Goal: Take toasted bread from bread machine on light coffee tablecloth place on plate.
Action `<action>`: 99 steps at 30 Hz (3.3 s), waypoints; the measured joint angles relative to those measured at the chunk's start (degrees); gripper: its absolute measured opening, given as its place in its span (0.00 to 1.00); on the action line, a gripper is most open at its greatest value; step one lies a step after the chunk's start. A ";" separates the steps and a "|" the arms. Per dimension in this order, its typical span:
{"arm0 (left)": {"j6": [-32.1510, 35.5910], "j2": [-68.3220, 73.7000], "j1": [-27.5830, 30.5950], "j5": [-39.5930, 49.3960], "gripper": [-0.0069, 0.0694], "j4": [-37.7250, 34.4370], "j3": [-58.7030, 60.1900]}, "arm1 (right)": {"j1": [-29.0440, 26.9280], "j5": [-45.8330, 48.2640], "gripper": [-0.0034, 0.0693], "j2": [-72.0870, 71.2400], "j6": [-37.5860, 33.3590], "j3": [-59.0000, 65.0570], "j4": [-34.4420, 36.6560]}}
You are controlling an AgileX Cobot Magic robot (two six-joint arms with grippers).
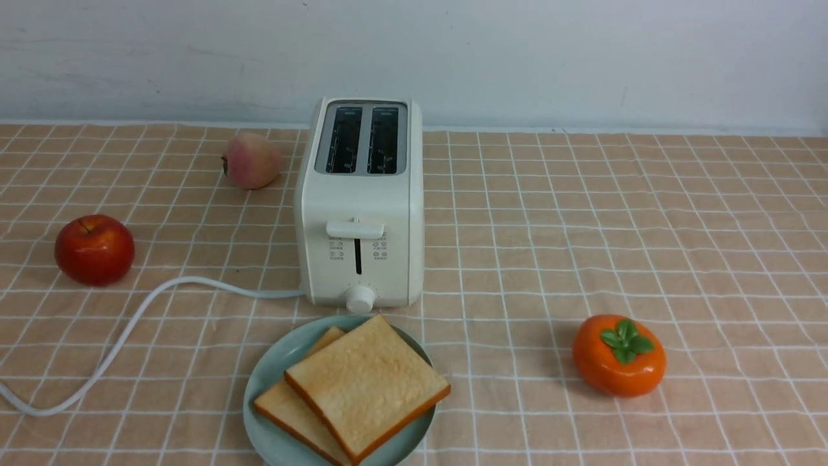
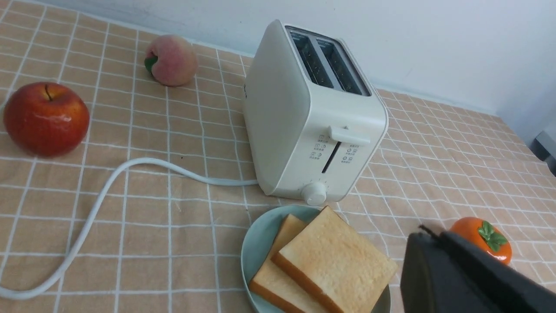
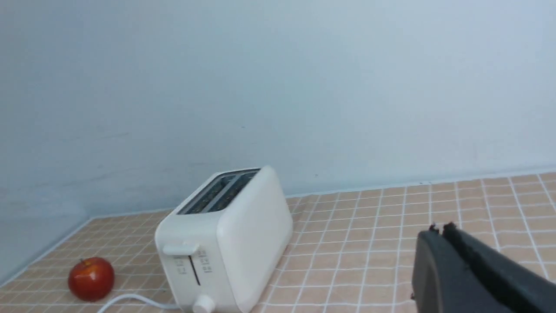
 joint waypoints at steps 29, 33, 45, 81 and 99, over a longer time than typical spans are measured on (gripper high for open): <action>0.00 3.77 0.00 1.74 0.09 -1.14 0.10 | 0.50 -5.83 0.08 5.91 8.17 1.98 -12.85; 0.50 3.77 0.00 1.74 0.09 -0.39 0.44 | 0.50 -5.83 0.08 5.91 8.17 1.98 -12.90; 3.20 -7.89 0.61 -18.77 0.10 7.80 20.39 | 0.50 -5.88 0.10 5.91 8.17 1.98 -12.89; 3.14 -16.90 10.04 -14.50 0.14 7.51 36.37 | 0.50 -5.88 0.14 5.91 8.22 2.03 -12.89; 3.14 -16.90 10.04 -14.36 0.16 7.51 36.37 | 0.50 -13.46 0.17 5.91 -17.33 2.03 13.09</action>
